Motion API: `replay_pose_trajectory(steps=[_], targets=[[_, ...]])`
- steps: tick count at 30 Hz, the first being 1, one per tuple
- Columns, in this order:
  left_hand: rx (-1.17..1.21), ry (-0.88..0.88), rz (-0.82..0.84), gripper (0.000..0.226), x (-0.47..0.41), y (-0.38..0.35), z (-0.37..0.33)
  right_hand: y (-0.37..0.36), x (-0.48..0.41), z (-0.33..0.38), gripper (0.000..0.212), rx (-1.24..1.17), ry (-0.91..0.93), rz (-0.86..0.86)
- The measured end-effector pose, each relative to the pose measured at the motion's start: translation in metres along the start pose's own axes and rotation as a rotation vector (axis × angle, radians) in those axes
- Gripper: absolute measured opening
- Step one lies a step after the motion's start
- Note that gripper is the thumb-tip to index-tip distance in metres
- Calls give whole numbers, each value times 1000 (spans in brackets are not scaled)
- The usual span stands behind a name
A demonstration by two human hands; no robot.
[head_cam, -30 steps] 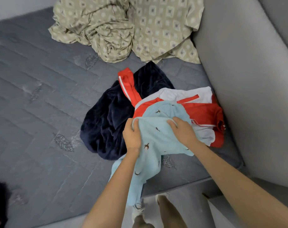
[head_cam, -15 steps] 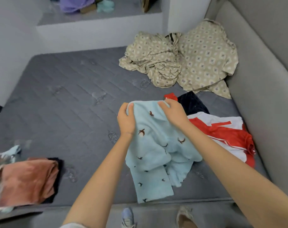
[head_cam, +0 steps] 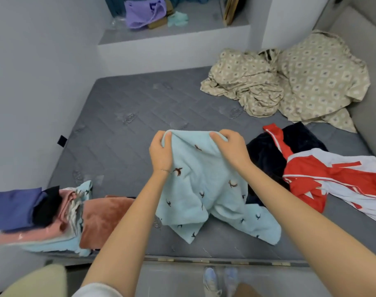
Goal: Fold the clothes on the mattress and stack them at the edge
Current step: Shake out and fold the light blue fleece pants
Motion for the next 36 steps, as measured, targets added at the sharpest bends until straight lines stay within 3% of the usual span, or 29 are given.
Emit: replay_pose_trajectory(steps=[6, 11, 17, 22, 29, 31, 34, 36], targets=[[-185, 15, -25, 31, -30, 40, 52, -65, -3, -13, 44, -22, -40, 145], [-298, 110, -60, 31, -36, 60, 117, -128, 12, -53, 32, 76, -109, 315], [-346, 182, -38, 32, -49, 53, 185, -176, 29, -100, 35, 51, -198, 279], [-415, 297, 117, 29, -47, 37, 288, -234, 49, -175, 44, 109, -301, 291], [-715, 291, 479, 27, -15, 34, 408, -281, 80, -280, 50, 182, -571, -42], [-739, 269, 512, 25, -19, 31, 421, -289, 79, -297, 44, 209, -608, -82], [-708, 124, 517, 28, -30, 17, 419, -287, 75, -317, 17, 209, -660, -154], [-672, 1, 530, 32, -33, -1, 407, -278, 76, -332, 28, 243, -675, -200]])
Point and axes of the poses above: each hand's wrist, its own x-axis away from the middle knuckle, its own y-axis out of the back of the hand, z = x × y, the point moved 5 cm from there along -x, towards the middle knuckle, and after that the axes turned 10 degrees about -z, right-handed, at the moved point
